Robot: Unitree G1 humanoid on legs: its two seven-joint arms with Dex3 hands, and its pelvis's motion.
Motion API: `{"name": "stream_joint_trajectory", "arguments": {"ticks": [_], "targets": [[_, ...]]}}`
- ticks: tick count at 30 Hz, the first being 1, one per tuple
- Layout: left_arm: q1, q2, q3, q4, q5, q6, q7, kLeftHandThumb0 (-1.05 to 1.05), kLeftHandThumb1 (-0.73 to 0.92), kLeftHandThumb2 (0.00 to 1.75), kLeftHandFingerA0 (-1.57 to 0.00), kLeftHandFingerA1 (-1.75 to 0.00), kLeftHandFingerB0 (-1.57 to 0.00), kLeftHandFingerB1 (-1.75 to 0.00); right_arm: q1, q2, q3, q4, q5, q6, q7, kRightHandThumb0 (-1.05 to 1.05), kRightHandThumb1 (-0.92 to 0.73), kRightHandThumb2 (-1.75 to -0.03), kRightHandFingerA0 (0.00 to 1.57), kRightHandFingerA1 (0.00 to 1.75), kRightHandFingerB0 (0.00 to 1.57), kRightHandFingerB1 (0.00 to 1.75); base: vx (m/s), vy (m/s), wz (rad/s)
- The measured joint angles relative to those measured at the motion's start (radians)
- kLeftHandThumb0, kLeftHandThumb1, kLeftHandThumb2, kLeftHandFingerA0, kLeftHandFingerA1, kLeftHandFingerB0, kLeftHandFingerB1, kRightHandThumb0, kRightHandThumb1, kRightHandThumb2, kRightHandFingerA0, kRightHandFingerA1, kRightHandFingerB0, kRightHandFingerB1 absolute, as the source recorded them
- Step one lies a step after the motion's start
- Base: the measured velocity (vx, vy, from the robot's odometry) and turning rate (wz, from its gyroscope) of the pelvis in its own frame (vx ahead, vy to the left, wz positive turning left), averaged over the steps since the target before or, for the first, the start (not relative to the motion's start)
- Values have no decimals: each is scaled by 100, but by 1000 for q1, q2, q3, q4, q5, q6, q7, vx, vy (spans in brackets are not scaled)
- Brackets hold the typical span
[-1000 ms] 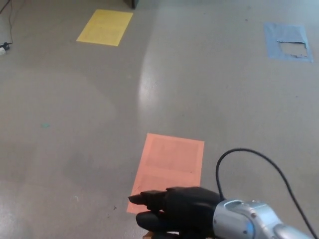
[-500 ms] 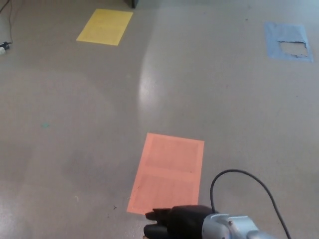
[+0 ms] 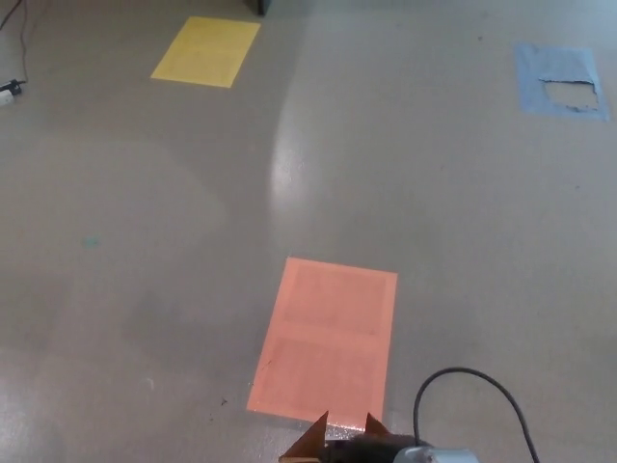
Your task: An air pump is kept on top of a storage box on the floor and the robot uses its right hand to press down on the handle of the pump to compress it
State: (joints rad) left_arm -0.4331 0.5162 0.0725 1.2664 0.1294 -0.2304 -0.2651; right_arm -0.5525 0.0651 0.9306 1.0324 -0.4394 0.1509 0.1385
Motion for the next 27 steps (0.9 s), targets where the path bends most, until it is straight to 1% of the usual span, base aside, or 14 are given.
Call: {"name": "stream_joint_trajectory", "arguments": {"ticks": [1, 2, 6, 10, 11, 15, 16, 19, 20, 23, 24, 25, 26, 27], "targets": [[1, 0, 3, 0, 0, 0, 0, -79, 86, 116, -6, -29, -5, -22, -5, 11, -3, 41, -4, -8, -13, -93, -85, -119, 5, 14, 5, 14, 0, 0, 0], [2, 0, 4, 0, 0, 0, 0, -82, 88, 116, -6, -26, -6, -18, -7, 16, -5, 58, -6, -12, -18, -94, -86, -120, 4, 12, 4, 12, 0, 0, 0], [22, 0, 18, 1, -4, -9, 0, -80, 86, 116, -6, -31, -5, -21, -17, 57, -29, 193, -28, -49, -72, -95, -84, -119, 5, 12, 6, 13, 0, 0, 0], [58, 0, 24, 3, -8, -18, -1, -81, 86, 117, -6, -30, -5, -20, -7, 84, -56, 253, -44, -83, -113, -94, -84, -119, 5, 14, 6, 14, 0, 0, 0], [64, 0, 24, 3, -9, -20, -1, -82, 86, 117, -7, -30, -6, -20, -4, 87, -61, 259, -48, -89, -119, -95, -86, -121, 4, 12, 4, 11, 0, 0, 0], [88, 0, 23, 3, -12, -26, -1, -82, 85, 116, -7, -30, -6, -22, 14, 95, -70, 278, -73, -108, -144, -95, -86, -121, 4, 13, 4, 12, 0, 0, 0], [89, 0, 23, 3, -12, -26, -1, -70, 79, 116, -2, -37, -2, -30, 15, 96, -71, 279, -74, -110, -146, -95, -86, -121, 5, 13, 5, 12, 0, 0, 0], [91, 0, 18, 2, -12, -26, -1, -71, 79, 116, -2, -37, -1, -29, 25, 98, -84, 288, -91, -120, -157, -95, -86, -121, 4, 12, 4, 12, 0, 0, 0], [91, 0, 17, 2, -12, -27, -1, -82, 85, 116, -7, -31, -7, -22, 26, 98, -87, 289, -94, -122, -159, -93, -85, -121, 1, 13, 1, 12, 0, 0, 0], [91, 0, 15, 2, -12, -27, -1, -83, 85, 116, -7, -30, -6, -21, 27, 98, -103, 292, -105, -128, -162, -93, -86, -122, 0, 13, 0, 12, 0, 0, 0], [91, 0, 15, 2, -13, -27, -2, -81, 84, 115, -7, -33, -6, -22, 27, 98, -109, 292, -108, -129, -163, -95, -86, -121, 4, 12, 4, 11, 0, 0, 0], [91, 0, 15, 2, -13, -27, -2, -81, 84, 115, -7, -33, -6, -22, 27, 98, -110, 292, -108, -130, -163, -95, -86, -121, 4, 12, 4, 11, 0, 0, 0], [91, 0, 16, 2, -13, -27, -3, -80, 85, 115, -6, -32, -6, -23, 26, 98, -117, 292, -111, -133, -164, -94, -85, -124, 0, 12, 0, 11, 0, 0, 0], [90, 0, 16, 2, -14, -27, -4, -78, 85, 115, -6, -31, -5, -23, 24, 98, -125, 292, -112, -135, -164, -94, -86, -124, 0, 12, 0, 10, 0, 0, 0]]}}
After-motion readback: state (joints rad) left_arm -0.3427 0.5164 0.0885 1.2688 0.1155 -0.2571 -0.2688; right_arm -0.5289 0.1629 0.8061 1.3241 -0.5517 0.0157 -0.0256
